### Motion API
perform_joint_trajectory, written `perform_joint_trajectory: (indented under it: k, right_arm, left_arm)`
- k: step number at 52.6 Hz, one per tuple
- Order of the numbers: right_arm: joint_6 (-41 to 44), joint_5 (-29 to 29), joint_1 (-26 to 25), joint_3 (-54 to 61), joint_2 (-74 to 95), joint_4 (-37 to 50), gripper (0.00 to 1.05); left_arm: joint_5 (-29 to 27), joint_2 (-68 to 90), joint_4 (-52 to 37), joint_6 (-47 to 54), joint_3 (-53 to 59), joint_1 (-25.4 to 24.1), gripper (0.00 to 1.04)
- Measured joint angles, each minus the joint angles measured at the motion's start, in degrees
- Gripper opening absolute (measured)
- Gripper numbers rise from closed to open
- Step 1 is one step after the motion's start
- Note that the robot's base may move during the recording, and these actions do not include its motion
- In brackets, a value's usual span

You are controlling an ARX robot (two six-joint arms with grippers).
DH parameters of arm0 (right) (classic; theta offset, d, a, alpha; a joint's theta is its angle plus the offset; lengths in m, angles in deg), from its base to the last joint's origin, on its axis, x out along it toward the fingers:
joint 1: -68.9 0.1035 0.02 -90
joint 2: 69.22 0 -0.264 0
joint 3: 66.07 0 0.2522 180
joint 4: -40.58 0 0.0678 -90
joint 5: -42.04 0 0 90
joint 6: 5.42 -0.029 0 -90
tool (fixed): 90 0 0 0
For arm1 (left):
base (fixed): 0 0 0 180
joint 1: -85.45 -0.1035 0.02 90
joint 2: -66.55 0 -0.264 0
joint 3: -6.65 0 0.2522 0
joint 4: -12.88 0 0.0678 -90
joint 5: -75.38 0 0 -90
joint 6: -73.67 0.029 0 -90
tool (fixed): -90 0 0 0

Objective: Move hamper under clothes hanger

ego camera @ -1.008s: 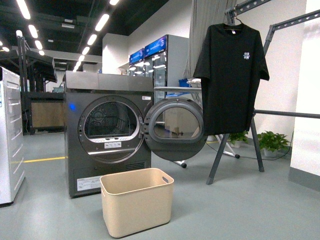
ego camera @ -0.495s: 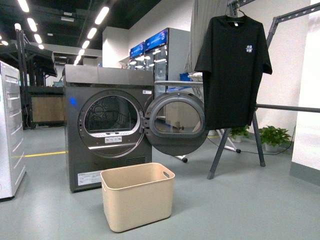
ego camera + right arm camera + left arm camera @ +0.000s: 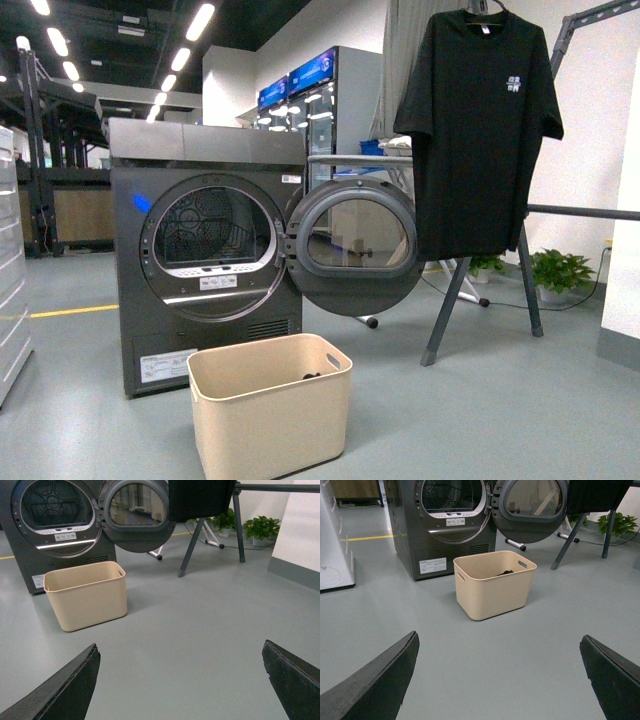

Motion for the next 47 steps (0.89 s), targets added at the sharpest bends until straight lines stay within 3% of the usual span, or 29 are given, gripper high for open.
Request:
perform_joint_trajectory:
  k: [47]
  right_arm:
    - [0.0, 0.11, 0.0, 0.0, 0.0, 0.07, 0.97]
  left_arm:
    - [-0.02, -0.09, 0.04, 0.0, 0.0, 0.0, 0.98]
